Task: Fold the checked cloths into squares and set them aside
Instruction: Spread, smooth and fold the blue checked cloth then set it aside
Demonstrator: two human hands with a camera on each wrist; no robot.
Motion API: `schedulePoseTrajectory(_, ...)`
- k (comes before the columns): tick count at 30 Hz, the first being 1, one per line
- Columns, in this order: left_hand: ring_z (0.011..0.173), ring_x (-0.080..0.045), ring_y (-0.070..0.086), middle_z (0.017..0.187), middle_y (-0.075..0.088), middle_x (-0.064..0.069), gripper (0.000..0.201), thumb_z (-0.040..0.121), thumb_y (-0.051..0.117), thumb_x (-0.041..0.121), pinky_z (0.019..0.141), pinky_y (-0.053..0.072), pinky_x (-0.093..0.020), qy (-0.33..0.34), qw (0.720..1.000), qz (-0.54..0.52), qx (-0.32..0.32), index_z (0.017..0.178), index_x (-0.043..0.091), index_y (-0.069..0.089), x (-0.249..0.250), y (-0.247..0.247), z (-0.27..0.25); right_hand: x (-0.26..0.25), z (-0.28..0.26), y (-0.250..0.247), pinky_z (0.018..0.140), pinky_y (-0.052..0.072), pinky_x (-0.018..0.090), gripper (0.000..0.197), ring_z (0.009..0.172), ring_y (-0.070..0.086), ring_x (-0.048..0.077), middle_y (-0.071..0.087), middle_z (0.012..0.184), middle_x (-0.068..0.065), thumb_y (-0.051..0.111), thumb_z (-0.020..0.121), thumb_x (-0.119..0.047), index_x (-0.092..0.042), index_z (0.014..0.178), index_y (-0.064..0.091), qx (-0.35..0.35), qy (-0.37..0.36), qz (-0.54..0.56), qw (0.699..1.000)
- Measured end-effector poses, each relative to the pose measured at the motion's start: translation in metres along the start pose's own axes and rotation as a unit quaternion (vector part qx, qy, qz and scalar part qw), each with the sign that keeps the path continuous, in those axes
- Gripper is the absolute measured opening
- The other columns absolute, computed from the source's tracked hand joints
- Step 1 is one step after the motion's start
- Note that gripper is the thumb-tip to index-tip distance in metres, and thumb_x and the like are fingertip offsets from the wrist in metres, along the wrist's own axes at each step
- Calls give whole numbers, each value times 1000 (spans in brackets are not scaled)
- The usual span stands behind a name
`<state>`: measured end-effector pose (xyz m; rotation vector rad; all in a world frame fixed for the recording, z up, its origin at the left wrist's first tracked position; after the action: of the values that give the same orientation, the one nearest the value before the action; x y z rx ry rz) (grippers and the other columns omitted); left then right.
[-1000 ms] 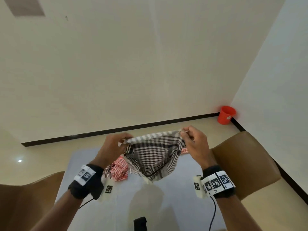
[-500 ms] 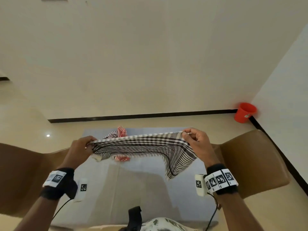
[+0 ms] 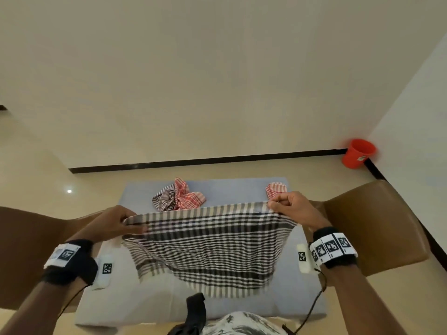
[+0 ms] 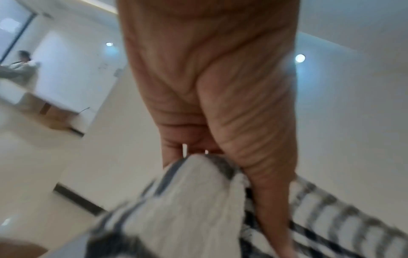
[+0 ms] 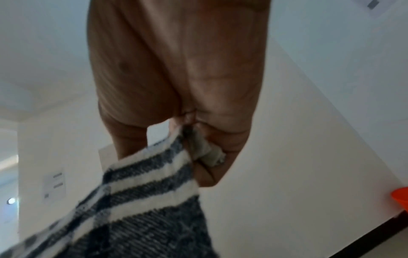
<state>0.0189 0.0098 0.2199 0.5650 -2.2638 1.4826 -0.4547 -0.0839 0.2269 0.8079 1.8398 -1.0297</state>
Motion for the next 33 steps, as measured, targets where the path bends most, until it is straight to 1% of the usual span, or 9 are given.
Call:
schedulePoseTrajectory(3, 62, 0, 65, 68, 72, 17, 15, 85, 81, 37, 61, 51, -26, 20, 990, 82, 110, 71, 38, 76, 2, -33, 32, -18, 26, -14, 81, 62, 49, 15, 80, 76, 28, 79, 83, 4, 79, 87, -31, -16, 88, 79, 91, -51, -67, 992)
schedulePoseTrajectory(9, 64, -16, 60, 74, 72, 4, 14, 81, 73, 10, 59, 39, -27, 31, 953, 113, 280, 80, 23, 78, 40, -78, 68, -42, 47, -56, 72, 65, 37, 28, 73, 73, 4, 78, 84, -8, 81, 82, -45, -19, 93, 79, 287, -101, -121, 945)
schedulePoseTrajectory(12, 70, -26, 68, 79, 75, -2, 11, 85, 71, 8, 63, 47, -32, 67, 935, 94, 335, 87, 17, 78, 61, -95, 71, -59, 38, -74, 76, 63, 31, 21, 81, 72, 4, 78, 92, -5, 79, 88, -29, -15, 103, 78, 345, -139, -119, 921)
schedulePoseTrajectory(16, 84, -33, 73, 96, 79, -11, 24, 83, 75, -1, 71, 56, -42, 101, 915, 87, 381, 103, 10, 79, 70, -101, 60, -55, 17, -89, 70, 54, 8, 21, 87, 68, -4, 77, 104, 0, 74, 92, -12, -11, 112, 77, 386, -154, -118, 902)
schedulePoseTrajectory(20, 80, -35, 71, 93, 76, -18, 21, 80, 77, -10, 69, 58, -43, 152, 905, 112, 381, 96, 2, 78, 67, -70, 33, -2, 0, -78, 67, 51, 4, 24, 86, 65, -8, 73, 107, -8, 73, 92, -11, -18, 115, 75, 357, -115, -147, 915)
schedulePoseTrajectory(22, 84, -33, 71, 96, 76, -17, 24, 81, 73, -15, 71, 59, -41, 142, 913, 109, 366, 96, 3, 77, 44, -45, 27, 32, -7, -64, 72, 58, 12, 23, 87, 69, -5, 76, 107, -11, 78, 90, -18, -27, 111, 76, 332, -103, -177, 921)
schedulePoseTrajectory(26, 86, -32, 72, 98, 76, -12, 36, 76, 69, -22, 65, 61, -44, 84, 938, 129, 309, 93, 8, 79, 2, 28, 23, 104, -21, -31, 80, 59, 26, 15, 86, 71, 5, 78, 94, -9, 81, 85, -14, -24, 97, 81, 304, -47, -181, 934)
schedulePoseTrajectory(29, 80, -31, 75, 92, 78, -9, 39, 69, 75, -20, 63, 61, -41, 51, 956, 153, 244, 88, 14, 80, -11, 91, 20, 157, -28, -9, 75, 56, 23, 17, 79, 70, 5, 78, 84, -9, 84, 78, -6, -23, 83, 81, 294, -15, -172, 940)
schedulePoseTrajectory(33, 75, -30, 75, 84, 76, -5, 33, 69, 81, -5, 59, 60, -38, 2, 977, 175, 119, 85, 24, 76, -50, 189, 21, 239, -26, 21, 74, 62, 35, 29, 73, 73, 14, 78, 77, -3, 86, 68, 1, -27, 70, 77, 266, 37, -197, 943)
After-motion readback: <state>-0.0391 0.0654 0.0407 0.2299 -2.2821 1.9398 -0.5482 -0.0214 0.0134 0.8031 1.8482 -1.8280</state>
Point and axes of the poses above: each hand's wrist, its own z-axis towards the middle knuckle, its own y-axis out of the palm, x = y × z, the point moved 10 cm from there along z, towards the middle knuckle
